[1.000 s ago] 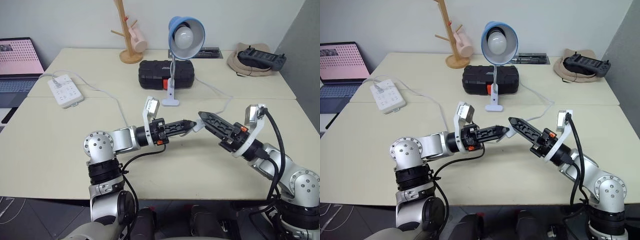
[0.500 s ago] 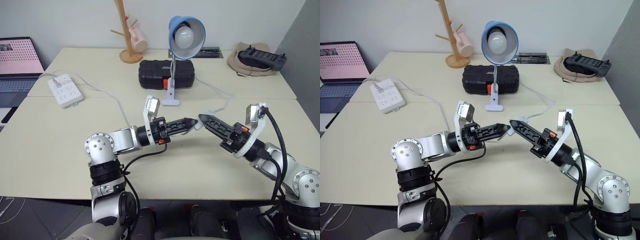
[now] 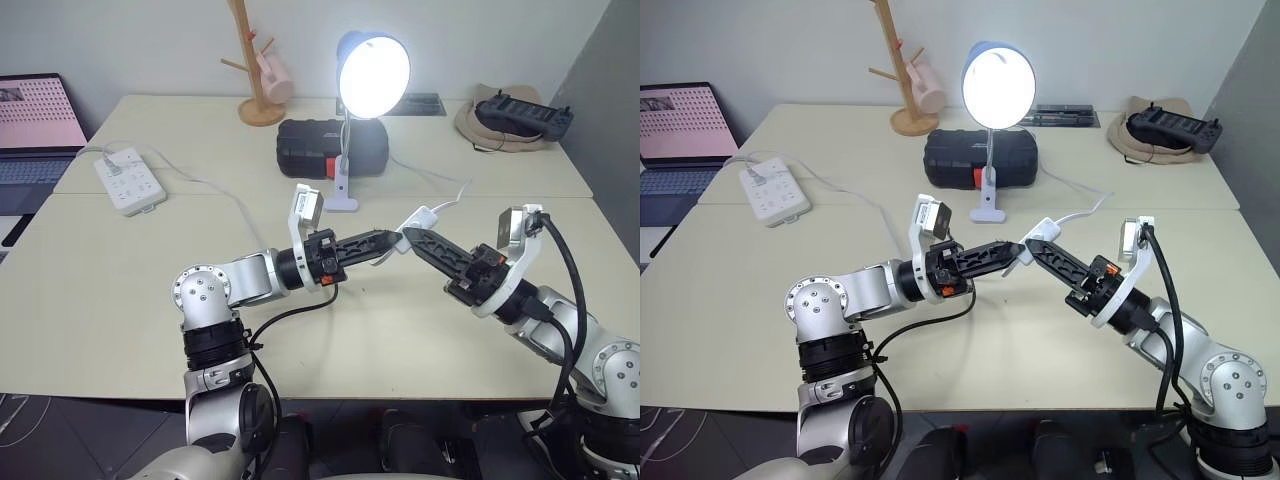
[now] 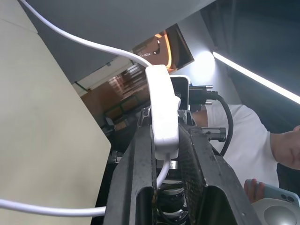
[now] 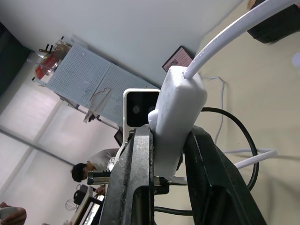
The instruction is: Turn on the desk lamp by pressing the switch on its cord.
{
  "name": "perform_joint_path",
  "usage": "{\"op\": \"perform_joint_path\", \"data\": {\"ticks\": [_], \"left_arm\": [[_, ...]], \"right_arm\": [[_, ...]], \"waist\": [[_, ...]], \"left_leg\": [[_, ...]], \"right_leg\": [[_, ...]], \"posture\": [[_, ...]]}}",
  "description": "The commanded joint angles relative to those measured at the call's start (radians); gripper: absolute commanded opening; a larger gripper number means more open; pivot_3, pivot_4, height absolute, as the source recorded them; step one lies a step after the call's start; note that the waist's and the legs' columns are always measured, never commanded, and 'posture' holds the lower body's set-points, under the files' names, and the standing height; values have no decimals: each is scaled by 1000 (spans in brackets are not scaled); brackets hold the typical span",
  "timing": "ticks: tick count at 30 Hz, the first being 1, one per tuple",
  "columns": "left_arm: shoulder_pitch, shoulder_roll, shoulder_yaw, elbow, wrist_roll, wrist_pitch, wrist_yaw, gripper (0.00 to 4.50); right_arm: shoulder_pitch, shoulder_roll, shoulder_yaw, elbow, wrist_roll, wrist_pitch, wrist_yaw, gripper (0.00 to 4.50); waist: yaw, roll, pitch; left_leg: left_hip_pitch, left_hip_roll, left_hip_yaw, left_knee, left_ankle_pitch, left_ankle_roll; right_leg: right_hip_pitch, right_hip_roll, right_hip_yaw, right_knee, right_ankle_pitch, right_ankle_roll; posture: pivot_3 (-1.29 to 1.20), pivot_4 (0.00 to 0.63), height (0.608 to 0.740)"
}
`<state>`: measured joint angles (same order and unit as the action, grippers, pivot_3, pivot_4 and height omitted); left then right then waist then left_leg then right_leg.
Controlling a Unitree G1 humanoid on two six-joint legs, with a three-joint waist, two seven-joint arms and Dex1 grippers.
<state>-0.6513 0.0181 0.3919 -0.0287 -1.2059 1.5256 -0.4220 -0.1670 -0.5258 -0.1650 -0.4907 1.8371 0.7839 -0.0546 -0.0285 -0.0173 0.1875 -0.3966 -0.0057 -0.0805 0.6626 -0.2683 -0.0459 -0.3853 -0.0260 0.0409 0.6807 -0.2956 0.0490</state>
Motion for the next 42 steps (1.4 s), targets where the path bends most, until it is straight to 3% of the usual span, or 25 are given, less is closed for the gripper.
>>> {"op": "perform_joint_path", "data": {"ticks": [1, 5, 9, 13, 17, 21, 24, 28, 29, 31, 36, 42], "left_arm": [[-4, 25, -28, -4, -8, -30, 17, 359], [-11, 46, -45, 3, -19, -50, 16, 359], [-29, 129, -96, 10, 34, -94, -42, 359], [-59, 324, -258, 41, 213, -259, -242, 359], [-88, 454, -409, 120, 391, -456, -433, 359], [-117, 595, -725, 290, 832, -1009, -659, 359], [-157, 577, -807, 483, 999, -1282, -699, 359], [-210, 503, -793, 673, 1058, -1431, -727, 359], [-221, 488, -785, 707, 1067, -1460, -736, 1062], [-245, 463, -765, 763, 1074, -1491, -753, 1299], [-290, 447, -717, 811, 1073, -1510, -810, 2412], [-308, 514, -633, 684, 1001, -1350, -929, 3694]], "right_arm": [[-11, -26, -10, -34, -14, -14, 11, 1638], [-3, -43, -17, -32, -10, -16, 20, 2594], [70, -97, -42, -54, -31, 9, 43, 3525], [191, -208, -116, -99, -76, 44, 115, 4459], [220, -294, -131, -139, -195, 60, 175, 4495], [153, -330, -53, -221, -402, 42, 158, 4495], [140, -316, -1, -232, -516, 33, 174, 4495], [153, -294, 23, -235, -606, 22, 195, 4495], [160, -290, 22, -237, -622, 20, 199, 4500], [172, -283, 13, -239, -644, 18, 210, 4500], [193, -276, -10, -239, -670, 15, 234, 4500], [190, -303, -27, -217, -702, 27, 301, 4500]], "waist": [[0, 0, 0], [0, 0, 0], [0, 0, 0], [2, 0, 0], [1, 0, 0], [-1, 0, 0], [5, 0, 0], [24, -2, 1], [29, -2, 1], [28, -3, 1], [24, -3, 2], [14, -3, 2]], "left_leg": [[0, 0, 0, 0, 0, 0], [0, 0, 0, 0, 0, 0], [0, 0, 0, 0, 0, 0], [-2, -1, 1, -1, 0, 0], [-1, -1, 3, -1, 0, 0], [0, 1, 4, -2, 0, 0], [-1, 1, 4, -3, 0, 0], [-5, 0, 1, -1, 0, 0], [-5, 0, 1, 0, 0, 0], [-5, 0, 1, 0, 0, 1], [-5, 0, 1, 0, 0, 1], [-4, 0, 1, 0, 0, 1]], "right_leg": [[0, 0, 0, 0, 0, 0], [0, 0, 0, 0, 0, 0], [-1, 0, 0, 0, 0, 0], [-2, 1, 0, 0, 0, 0], [-2, 2, 1, -1, 0, 0], [-3, 4, 1, -1, -1, -1], [-3, 4, 1, -1, -1, -2], [-4, 1, -1, -3, -1, -2], [-4, 0, -1, -3, -1, -2], [-3, 0, -1, -2, 0, -2], [-4, 2, -1, -2, 0, -1], [-4, 3, -1, -1, 0, -2]], "posture": [[0, 150, 740], [0, 150, 740], [0, 150, 740], [0, 150, 740], [0, 150, 740], [0, 150, 740], [0, 150, 740], [0, 150, 740], [0, 150, 740], [0, 150, 740], [0, 150, 740], [0, 150, 740]]}}
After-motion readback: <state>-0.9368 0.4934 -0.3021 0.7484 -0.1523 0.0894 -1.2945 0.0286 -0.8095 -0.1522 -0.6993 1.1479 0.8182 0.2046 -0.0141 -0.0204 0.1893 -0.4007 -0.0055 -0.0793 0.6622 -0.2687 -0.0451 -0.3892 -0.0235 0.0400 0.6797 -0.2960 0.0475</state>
